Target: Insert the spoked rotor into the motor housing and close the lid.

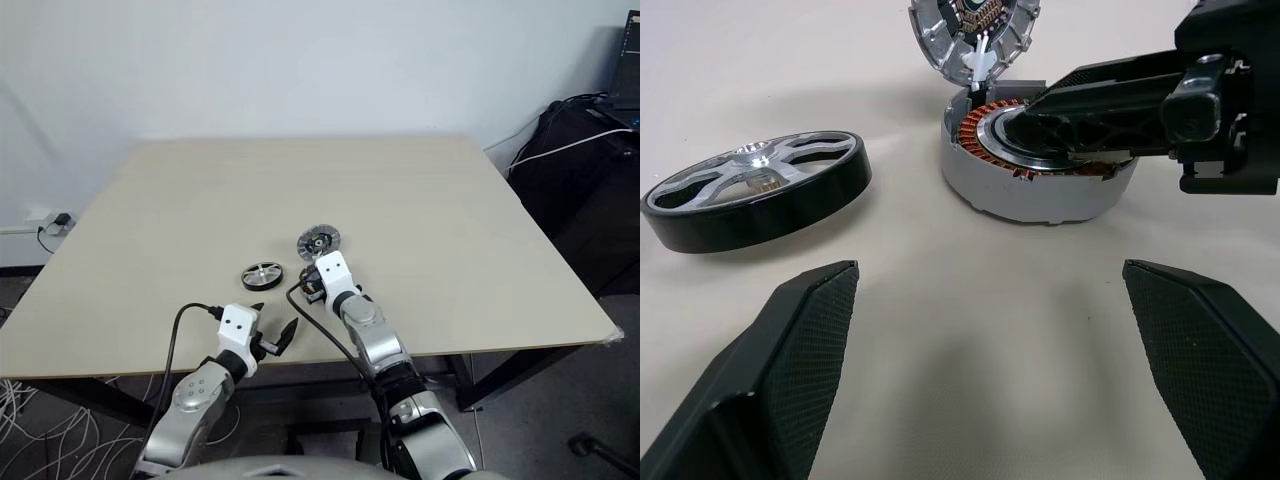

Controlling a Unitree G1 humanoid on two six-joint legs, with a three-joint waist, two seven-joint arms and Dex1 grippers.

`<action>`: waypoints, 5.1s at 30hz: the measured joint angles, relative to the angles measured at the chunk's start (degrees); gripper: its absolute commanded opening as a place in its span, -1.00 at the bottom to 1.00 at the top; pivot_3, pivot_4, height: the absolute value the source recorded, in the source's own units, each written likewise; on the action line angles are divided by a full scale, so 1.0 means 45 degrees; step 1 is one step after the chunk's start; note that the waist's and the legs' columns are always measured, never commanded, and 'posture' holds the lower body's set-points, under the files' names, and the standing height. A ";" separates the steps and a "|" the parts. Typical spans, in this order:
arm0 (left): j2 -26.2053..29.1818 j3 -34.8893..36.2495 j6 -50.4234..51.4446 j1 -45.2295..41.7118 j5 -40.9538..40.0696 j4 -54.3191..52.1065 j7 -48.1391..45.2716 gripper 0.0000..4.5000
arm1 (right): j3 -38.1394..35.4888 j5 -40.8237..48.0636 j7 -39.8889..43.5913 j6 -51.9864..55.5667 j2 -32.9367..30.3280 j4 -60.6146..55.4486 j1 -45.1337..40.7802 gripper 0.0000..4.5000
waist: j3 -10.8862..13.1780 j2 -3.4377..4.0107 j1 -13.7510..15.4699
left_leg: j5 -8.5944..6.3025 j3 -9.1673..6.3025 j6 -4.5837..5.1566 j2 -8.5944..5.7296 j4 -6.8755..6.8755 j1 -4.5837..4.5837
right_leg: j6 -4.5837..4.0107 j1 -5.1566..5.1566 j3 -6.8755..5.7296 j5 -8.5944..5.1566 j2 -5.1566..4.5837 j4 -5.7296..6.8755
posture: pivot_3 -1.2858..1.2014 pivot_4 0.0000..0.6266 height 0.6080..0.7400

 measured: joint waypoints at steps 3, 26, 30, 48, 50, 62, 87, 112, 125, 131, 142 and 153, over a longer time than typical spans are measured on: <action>0.0002 0.0001 -0.0002 0.0000 0.0000 0.0000 0.0016 1.00 | -0.0176 -0.0043 -0.0032 -0.0060 0.0012 0.0146 -0.0056 -0.69 | -0.0001 0.0000 0.0006 | 0.0000 0.0000 0.0000 0.0000 0.0001 0.0001 | -0.0001 0.0001 -0.0001 0.0001 -0.0001 0.0000 | 0.03 -1.00 1.00; 0.0006 0.0023 -0.0003 -0.0023 -0.0013 -0.0014 -0.0035 1.00 | -0.0797 0.0794 0.0258 0.0999 0.0074 -0.3746 0.0939 -0.69 | -0.0003 -0.0001 0.0018 | -0.0001 0.0001 -0.0001 0.0000 0.0000 -0.0011 | -0.0002 -0.0015 -0.0003 0.0002 -0.0015 0.0006 | 0.03 -1.00 1.00; 0.0004 0.0014 -0.0002 -0.0043 -0.0013 -0.0013 -0.0104 1.00 | -0.0799 0.0367 -0.0290 0.1486 -0.0007 -0.3221 0.0529 -0.99 | -0.0002 -0.0001 0.0016 | 0.0001 0.0003 -0.0003 0.0000 0.0000 -0.0012 | -0.0009 -0.0018 -0.0003 0.0004 -0.0014 0.0008 | 0.03 -1.00 1.00; -0.0125 0.0043 -0.0002 -0.0027 -0.0007 -0.0016 0.0010 1.00 | -0.0729 -0.0337 -0.0713 0.2272 0.0082 0.0492 -0.1459 -0.99 | -0.0003 0.0001 -0.0081 | 0.0004 0.0014 -0.0004 -0.0003 0.0001 -0.0006 | 0.0001 -0.0012 0.0002 0.0012 0.0004 0.0013 | 0.03 -1.00 1.00; -0.0128 0.0044 -0.0002 0.0001 -0.0007 -0.0016 0.0036 1.00 | -0.0728 -0.0341 -0.0667 0.2242 0.0085 0.0551 -0.1487 -0.99 | -0.0003 0.0001 -0.0082 | 0.0004 0.0014 -0.0003 -0.0003 0.0001 -0.0001 | 0.0001 -0.0008 0.0001 0.0012 0.0004 0.0015 | 0.03 -1.00 1.00; -0.0128 0.0038 -0.0003 0.0056 -0.0008 -0.0035 0.0073 1.00 | -0.0414 -0.0638 -0.0063 0.2226 -0.0100 0.0230 -0.1259 -0.99 | -0.0007 -0.0001 -0.0139 | 0.0004 0.0015 -0.0003 0.0001 0.0001 0.0015 | 0.0007 0.0003 0.0004 0.0015 0.0016 0.0017 | 0.03 -1.00 1.00; -0.0162 0.0037 -0.0002 -0.0001 -0.0011 -0.0035 -0.0114 1.00 | -0.0316 -0.0656 0.0041 0.1870 -0.0170 -0.0439 -0.0713 -0.99 | -0.0006 -0.0002 -0.0125 | 0.0004 0.0017 -0.0003 0.0001 0.0001 0.0010 | 0.0007 -0.0004 0.0006 0.0015 0.0015 0.0017 | 0.03 -1.00 1.00; -0.0181 0.0040 0.0003 0.0001 -0.0011 -0.0036 -0.0170 1.00 | -0.0146 -0.0656 0.0536 0.1915 -0.0197 -0.0914 -0.0203 -0.99 | -0.0006 -0.0003 -0.0115 | 0.0004 0.0018 -0.0003 0.0001 0.0001 0.0012 | 0.0006 -0.0003 0.0007 0.0014 0.0017 0.0016 | 0.03 -1.00 1.00; -0.0211 0.0052 0.0016 -0.0007 -0.0011 -0.0036 -0.0163 1.00 | -0.0152 -0.0703 0.0239 0.1628 -0.0180 -0.1406 -0.0082 -0.99 | -0.0006 -0.0003 -0.0114 | 0.0004 0.0018 -0.0003 0.0001 0.0001 0.0009 | 0.0005 -0.0006 0.0009 0.0013 0.0017 0.0015 | 0.03 -1.00 1.00; -0.0212 0.0059 0.0026 -0.0008 -0.0013 -0.0035 -0.0165 1.00 | -0.0096 -0.0791 0.0109 0.1431 -0.0128 -0.1954 0.0069 -0.99 | -0.0006 -0.0003 -0.0112 | 0.0004 0.0018 -0.0003 0.0001 0.0001 0.0010 | 0.0006 -0.0004 0.0008 0.0014 0.0019 0.0016 | 0.03 -1.00 1.00; -0.0224 0.0068 0.0027 0.0001 -0.0013 -0.0036 -0.0154 1.00 | 0.0152 -0.0888 0.0229 0.1398 -0.0010 -0.1063 -0.0226 -0.99 | -0.0006 -0.0004 -0.0118 | 0.0004 0.0023 -0.0003 0.0001 0.0002 0.0011 | 0.0006 -0.0004 0.0005 0.0014 0.0026 0.0016 | 0.03 -1.00 1.00; -0.0227 0.0087 0.0025 0.0016 -0.0009 -0.0036 -0.0067 1.00 | 0.0189 -0.0895 0.0242 0.0916 0.0101 0.0310 -0.0861 -0.99 | -0.0006 -0.0003 -0.0125 | 0.0005 0.0026 -0.0004 0.0001 0.0003 0.0014 | 0.0009 -0.0003 0.0008 0.0016 0.0029 0.0017 | 0.03 -1.00 1.00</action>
